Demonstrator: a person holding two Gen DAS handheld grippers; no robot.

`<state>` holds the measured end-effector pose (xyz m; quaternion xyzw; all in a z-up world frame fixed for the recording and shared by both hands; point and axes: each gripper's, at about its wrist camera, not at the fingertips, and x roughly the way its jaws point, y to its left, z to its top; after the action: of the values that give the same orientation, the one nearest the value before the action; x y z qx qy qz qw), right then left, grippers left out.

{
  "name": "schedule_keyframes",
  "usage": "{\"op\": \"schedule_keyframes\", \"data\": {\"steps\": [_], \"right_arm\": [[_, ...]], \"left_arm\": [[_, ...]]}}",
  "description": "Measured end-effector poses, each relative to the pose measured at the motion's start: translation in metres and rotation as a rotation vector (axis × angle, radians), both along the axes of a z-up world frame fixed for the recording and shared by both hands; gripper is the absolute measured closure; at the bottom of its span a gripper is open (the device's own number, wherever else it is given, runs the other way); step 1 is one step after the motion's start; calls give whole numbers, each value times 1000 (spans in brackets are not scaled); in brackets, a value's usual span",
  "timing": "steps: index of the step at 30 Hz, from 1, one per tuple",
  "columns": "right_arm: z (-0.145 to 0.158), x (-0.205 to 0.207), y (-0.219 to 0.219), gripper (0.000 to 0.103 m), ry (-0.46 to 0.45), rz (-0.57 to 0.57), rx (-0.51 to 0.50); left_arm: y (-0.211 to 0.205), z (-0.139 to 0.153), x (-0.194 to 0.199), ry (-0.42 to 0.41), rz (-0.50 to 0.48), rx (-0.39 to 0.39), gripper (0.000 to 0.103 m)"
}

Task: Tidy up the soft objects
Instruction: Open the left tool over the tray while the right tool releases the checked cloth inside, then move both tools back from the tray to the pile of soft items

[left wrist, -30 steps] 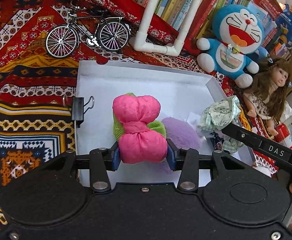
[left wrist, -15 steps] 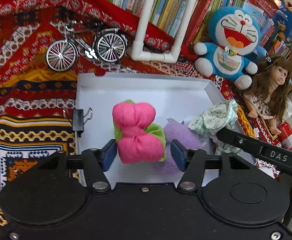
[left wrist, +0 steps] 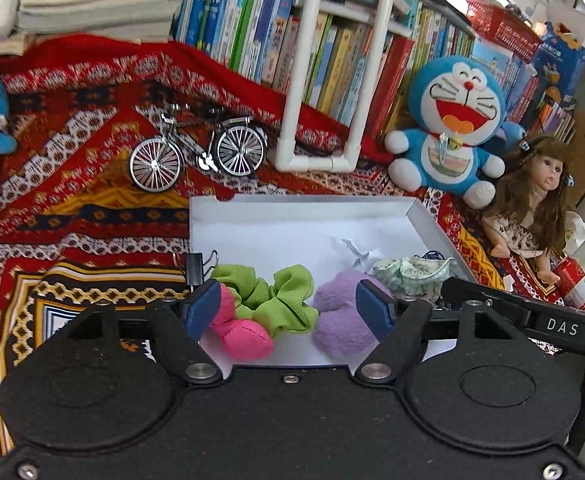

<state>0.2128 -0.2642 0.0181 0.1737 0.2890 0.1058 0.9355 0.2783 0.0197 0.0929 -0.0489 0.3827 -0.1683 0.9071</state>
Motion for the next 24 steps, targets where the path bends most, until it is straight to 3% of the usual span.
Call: {"op": "schedule_keyframes", "data": {"steps": [9,12,14,24], "right_arm": [[14,-44,3,13,-156,52,-76],[17,-64,4,5,-221,66,-105],[17,-76,5,0,-261,75,-116],[-16,-126,26,0,-370,90,-226]], "left_arm": [[34,12,-53,-73,69,-78,21],[48,10,-78,-123,107,-103,18],[54,7,-97,-157,130,-99,17],[56,-19,-165,-283,238,-25,10]]}}
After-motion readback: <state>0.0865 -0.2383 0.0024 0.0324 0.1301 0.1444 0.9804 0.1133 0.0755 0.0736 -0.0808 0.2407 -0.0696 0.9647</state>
